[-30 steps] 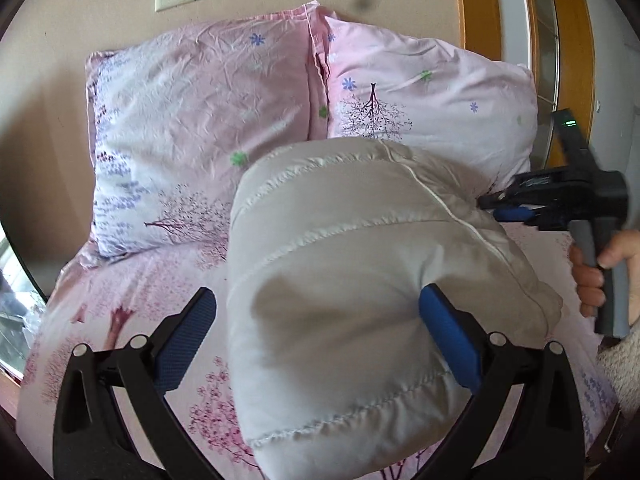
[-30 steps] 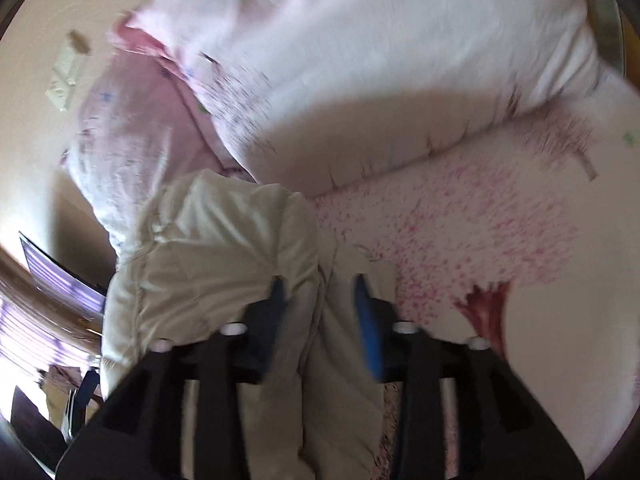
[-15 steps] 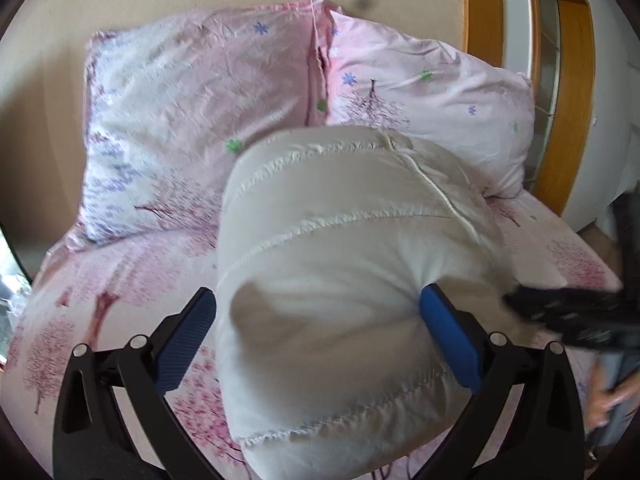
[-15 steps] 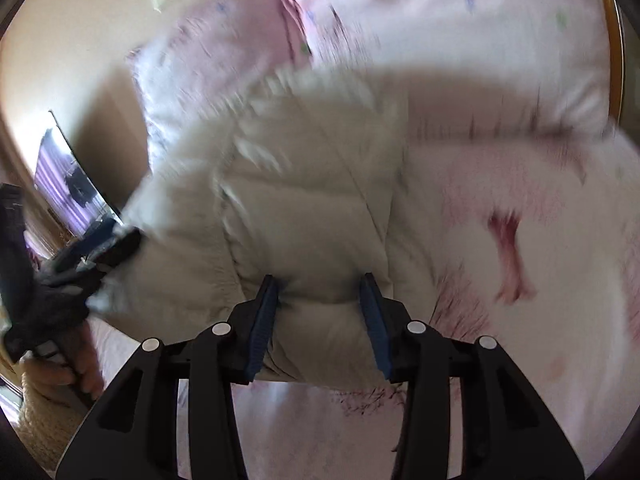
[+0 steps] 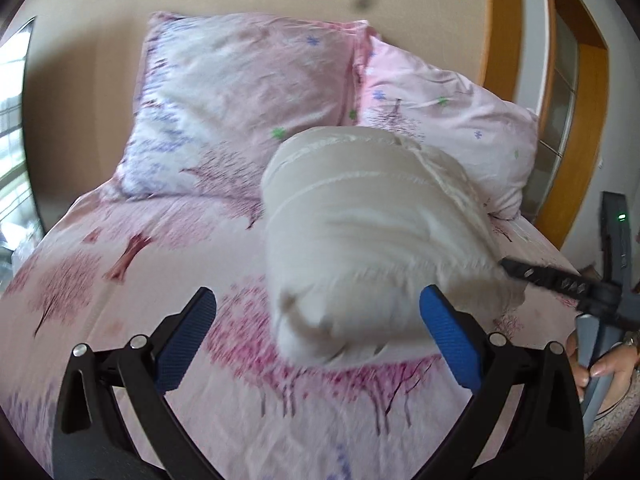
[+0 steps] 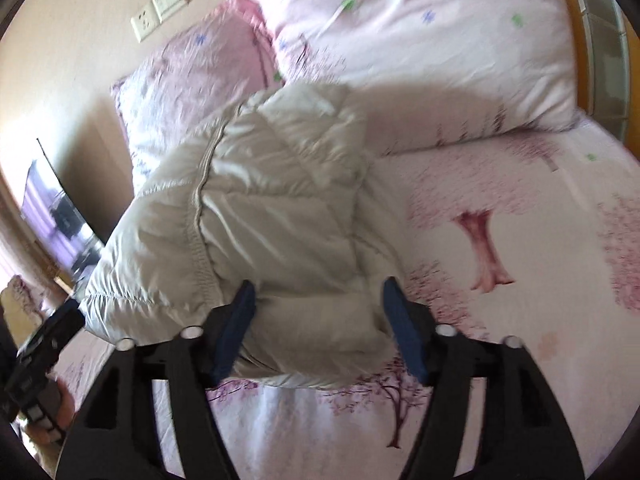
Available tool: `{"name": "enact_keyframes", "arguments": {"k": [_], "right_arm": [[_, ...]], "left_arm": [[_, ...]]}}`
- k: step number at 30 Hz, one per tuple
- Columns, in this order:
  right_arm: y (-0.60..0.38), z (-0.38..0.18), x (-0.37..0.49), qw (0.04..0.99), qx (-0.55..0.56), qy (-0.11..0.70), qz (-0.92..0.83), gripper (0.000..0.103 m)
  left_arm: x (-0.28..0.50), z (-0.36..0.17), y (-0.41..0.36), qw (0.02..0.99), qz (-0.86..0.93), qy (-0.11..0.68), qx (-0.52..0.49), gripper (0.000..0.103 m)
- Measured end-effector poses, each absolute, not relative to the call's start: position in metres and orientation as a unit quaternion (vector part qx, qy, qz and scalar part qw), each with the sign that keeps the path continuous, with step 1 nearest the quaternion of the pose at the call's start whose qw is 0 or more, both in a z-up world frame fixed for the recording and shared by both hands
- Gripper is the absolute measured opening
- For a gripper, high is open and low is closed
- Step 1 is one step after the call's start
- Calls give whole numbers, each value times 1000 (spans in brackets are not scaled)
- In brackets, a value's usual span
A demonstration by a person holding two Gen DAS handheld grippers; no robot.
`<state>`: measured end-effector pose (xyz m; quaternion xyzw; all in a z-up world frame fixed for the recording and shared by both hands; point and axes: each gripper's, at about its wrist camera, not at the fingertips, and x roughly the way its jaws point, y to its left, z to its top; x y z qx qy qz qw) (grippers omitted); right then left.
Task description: Fold large clothes
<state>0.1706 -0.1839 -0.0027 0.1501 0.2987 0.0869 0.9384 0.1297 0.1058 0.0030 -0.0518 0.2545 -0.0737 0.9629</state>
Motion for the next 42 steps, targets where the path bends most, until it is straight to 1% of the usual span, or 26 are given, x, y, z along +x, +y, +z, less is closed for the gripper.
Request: {"name": "enact_keyframes", "arguments": {"k": [1, 3, 5, 9, 12, 16, 19, 26, 31, 36, 42], "right_arm": [[-186, 0, 164, 943, 148, 288, 77, 82], [-188, 4, 156, 949, 147, 272, 63, 95], [-190, 9, 147, 955, 144, 257, 47, 102], [-188, 19, 135, 962, 126, 242, 11, 102], [-183, 21, 132, 957, 106, 271, -13, 102], [-177, 18, 123, 954, 112, 279, 10, 102], [-167, 14, 117, 949, 109, 294, 28, 102], [-139, -1, 109, 937, 75, 340, 42, 102], [-127, -15, 110, 927, 43, 372, 17, 102], [-126, -29, 115, 913, 40, 405, 10, 102], [-123, -34, 116, 911, 29, 412, 7, 102]], "left_arm": [[126, 0, 109, 962, -63, 259, -56, 101], [122, -4, 116, 960, -51, 267, -63, 101], [116, -8, 120, 959, -50, 270, -73, 101], [112, -15, 121, 952, -31, 295, -73, 101], [110, -19, 119, 949, -25, 308, -65, 101], [112, -25, 113, 936, -21, 347, -50, 101], [111, -27, 109, 934, -27, 355, -39, 101], [116, -34, 100, 911, -43, 408, -32, 101], [117, -39, 98, 904, -40, 424, -27, 101], [119, -41, 96, 899, -37, 437, -19, 101], [123, -46, 94, 891, -33, 453, -14, 101]]}}
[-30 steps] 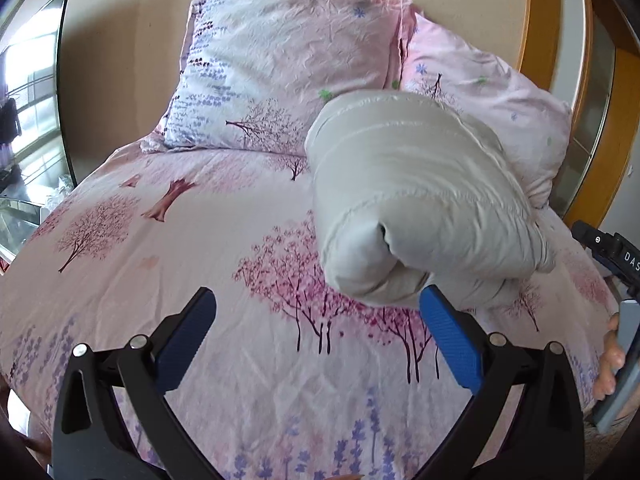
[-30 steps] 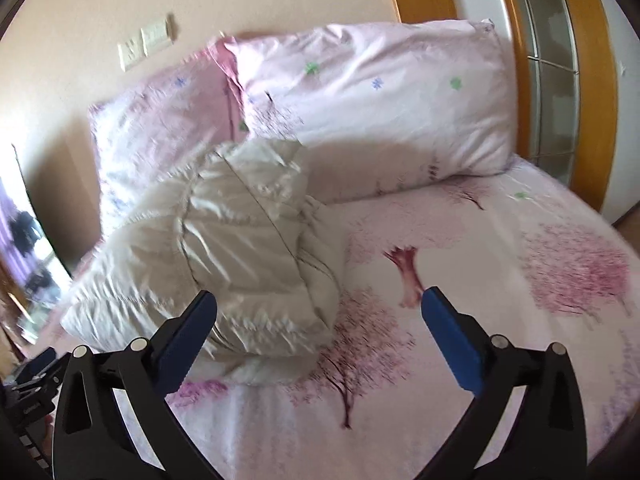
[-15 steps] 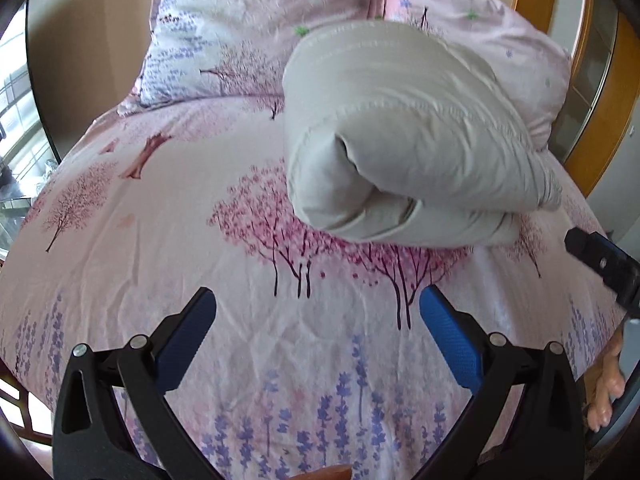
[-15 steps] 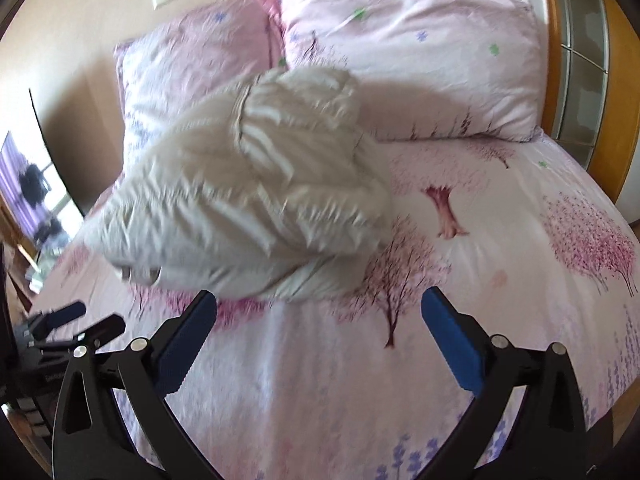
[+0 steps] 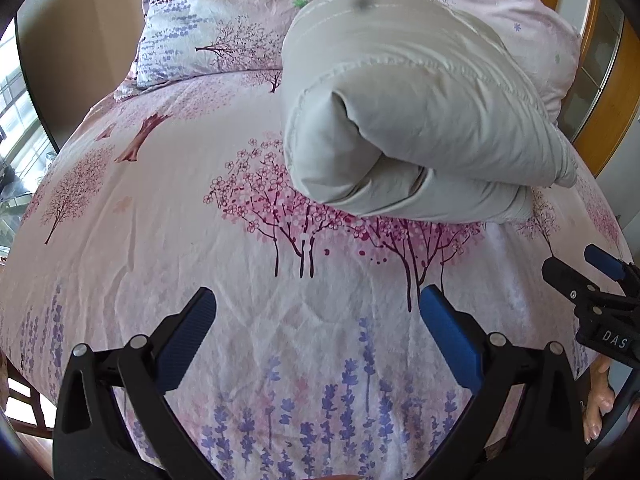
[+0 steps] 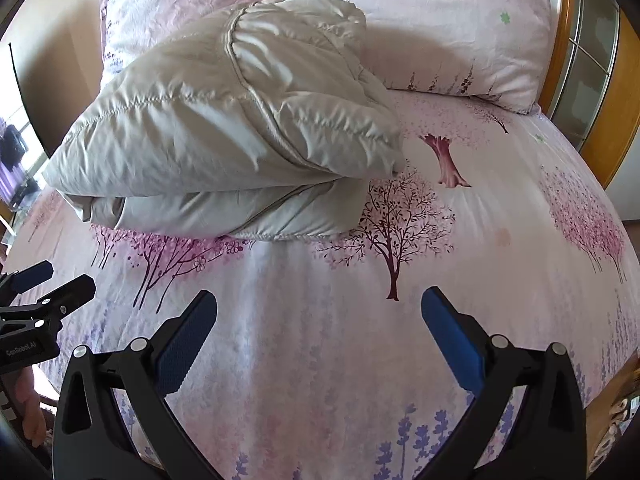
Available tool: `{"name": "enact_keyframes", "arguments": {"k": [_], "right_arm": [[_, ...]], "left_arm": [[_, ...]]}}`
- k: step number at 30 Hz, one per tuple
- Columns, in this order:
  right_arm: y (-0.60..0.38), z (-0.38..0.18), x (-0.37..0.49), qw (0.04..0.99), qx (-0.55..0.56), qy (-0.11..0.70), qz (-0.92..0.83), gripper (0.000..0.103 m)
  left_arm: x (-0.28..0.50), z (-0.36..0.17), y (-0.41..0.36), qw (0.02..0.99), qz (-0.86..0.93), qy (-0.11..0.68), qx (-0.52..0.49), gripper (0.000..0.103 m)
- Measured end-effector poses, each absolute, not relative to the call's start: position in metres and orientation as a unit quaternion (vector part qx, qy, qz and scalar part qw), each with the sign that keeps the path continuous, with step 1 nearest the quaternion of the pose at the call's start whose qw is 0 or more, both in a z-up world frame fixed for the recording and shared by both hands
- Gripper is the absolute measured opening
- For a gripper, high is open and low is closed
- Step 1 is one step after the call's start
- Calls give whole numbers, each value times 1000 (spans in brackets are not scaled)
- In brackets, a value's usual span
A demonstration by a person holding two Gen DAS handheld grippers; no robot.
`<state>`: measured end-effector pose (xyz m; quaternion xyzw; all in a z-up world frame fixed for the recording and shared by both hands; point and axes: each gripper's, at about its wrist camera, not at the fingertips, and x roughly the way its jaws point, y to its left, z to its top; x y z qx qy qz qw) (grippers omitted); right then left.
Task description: Fold large clothes
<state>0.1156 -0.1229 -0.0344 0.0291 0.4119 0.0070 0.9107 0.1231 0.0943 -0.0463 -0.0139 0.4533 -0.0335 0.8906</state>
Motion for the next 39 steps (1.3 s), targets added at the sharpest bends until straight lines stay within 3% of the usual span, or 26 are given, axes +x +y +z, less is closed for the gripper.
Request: {"name": "enact_keyframes", "arguments": {"k": [39], "right_arm": [[-124, -40, 121, 908, 32, 418, 4, 102]], "left_arm": [[126, -51, 93, 887, -34, 460, -8, 101]]}}
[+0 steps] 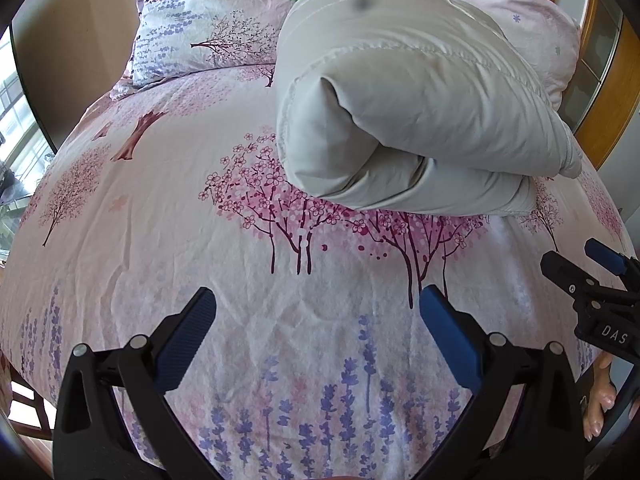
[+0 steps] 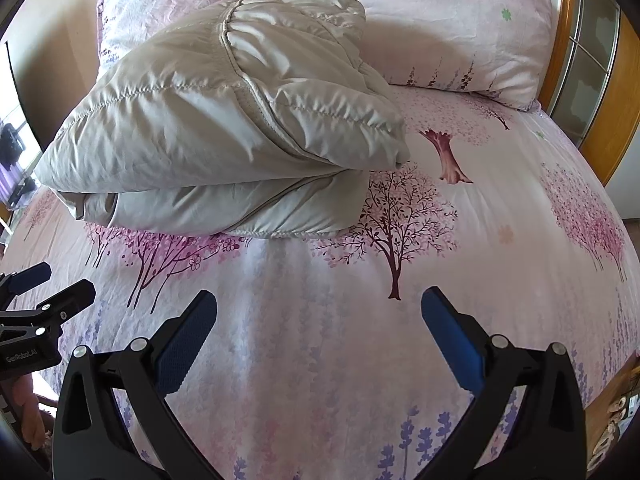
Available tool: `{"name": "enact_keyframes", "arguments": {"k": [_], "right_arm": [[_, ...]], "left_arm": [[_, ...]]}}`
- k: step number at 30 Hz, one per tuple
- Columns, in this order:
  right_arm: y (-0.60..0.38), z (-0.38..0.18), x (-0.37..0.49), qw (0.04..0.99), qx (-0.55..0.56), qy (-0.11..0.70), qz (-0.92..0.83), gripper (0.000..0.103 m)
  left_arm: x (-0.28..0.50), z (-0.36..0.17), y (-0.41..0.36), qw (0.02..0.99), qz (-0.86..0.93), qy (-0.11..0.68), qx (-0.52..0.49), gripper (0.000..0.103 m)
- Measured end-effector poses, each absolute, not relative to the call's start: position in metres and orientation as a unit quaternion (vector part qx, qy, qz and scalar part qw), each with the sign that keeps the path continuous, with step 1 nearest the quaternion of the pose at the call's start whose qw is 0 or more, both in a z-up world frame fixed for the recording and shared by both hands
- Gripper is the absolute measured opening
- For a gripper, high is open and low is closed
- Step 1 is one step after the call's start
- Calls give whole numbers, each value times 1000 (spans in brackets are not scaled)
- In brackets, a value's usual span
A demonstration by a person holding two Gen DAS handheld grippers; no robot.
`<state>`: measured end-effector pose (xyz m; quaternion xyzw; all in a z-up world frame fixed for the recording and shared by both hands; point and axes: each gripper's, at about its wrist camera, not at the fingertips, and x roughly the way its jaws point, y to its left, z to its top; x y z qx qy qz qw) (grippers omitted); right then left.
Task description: Fold large clothes
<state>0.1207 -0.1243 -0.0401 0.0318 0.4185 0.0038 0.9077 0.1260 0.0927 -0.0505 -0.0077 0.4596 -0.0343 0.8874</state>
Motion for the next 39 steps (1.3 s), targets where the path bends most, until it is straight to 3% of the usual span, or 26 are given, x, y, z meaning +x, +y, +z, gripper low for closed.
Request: {"name": "enact_keyframes", "arguments": {"k": [39], "right_arm": [[-121, -41, 123, 907, 39, 420, -2, 102]], "left_arm": [[129, -53, 91, 886, -37, 463, -8, 101]]}}
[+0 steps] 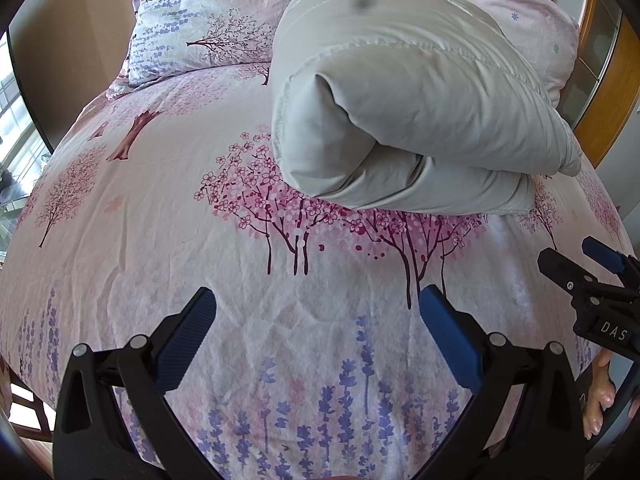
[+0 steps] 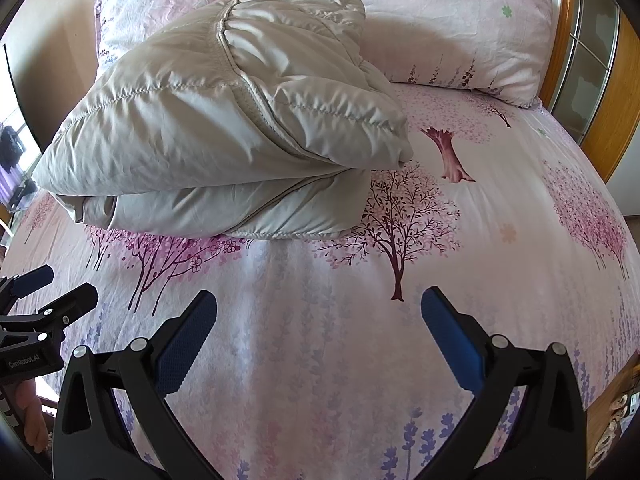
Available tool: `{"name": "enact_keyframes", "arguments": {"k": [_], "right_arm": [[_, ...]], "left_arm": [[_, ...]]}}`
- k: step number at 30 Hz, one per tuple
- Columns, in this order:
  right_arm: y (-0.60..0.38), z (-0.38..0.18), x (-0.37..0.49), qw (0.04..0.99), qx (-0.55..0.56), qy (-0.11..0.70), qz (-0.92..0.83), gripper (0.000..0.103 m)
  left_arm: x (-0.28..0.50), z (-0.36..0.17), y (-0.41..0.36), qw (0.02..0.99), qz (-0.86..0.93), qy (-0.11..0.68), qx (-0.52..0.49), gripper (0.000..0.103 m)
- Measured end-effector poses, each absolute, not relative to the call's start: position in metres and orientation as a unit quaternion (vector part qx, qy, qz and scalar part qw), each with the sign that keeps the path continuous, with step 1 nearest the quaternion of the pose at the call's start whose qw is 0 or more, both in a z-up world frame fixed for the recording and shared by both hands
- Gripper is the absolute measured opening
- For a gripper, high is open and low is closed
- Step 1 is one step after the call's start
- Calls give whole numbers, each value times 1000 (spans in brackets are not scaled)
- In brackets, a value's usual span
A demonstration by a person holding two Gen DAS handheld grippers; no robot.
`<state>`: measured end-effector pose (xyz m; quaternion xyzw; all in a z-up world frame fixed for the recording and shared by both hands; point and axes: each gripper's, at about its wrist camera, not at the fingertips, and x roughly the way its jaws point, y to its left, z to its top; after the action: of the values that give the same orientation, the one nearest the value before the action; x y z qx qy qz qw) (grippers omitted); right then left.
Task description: Fold large clothes
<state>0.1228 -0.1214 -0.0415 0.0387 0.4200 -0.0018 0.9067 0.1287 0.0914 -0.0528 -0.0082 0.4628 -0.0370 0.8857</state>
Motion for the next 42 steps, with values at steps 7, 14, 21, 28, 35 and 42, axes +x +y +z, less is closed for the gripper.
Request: {"name": "enact_keyframes", "arguments": {"k": [7, 14, 21, 28, 35, 42], "right_arm": [[-121, -42, 123, 907, 39, 420, -2, 102], [-121, -42, 123, 906, 39, 421, -1, 102], [-120, -44, 123, 906, 40, 422, 0, 102], [-119, -46, 124, 904, 41, 425, 0, 102], [-118, -46, 125, 904, 41, 426, 0, 102], [-118, -46, 124, 904, 41, 426, 0, 102]], "left_arm": [[130, -53, 92, 885, -35, 465, -11, 101], [132, -54, 91, 884, -38, 466, -9, 101], [133, -55, 91, 884, -38, 467, -10, 101], [134, -56, 89, 884, -41, 466, -9, 101], [133, -56, 86, 885, -42, 463, -7, 101], [133, -56, 86, 884, -38, 465, -9, 101]]}}
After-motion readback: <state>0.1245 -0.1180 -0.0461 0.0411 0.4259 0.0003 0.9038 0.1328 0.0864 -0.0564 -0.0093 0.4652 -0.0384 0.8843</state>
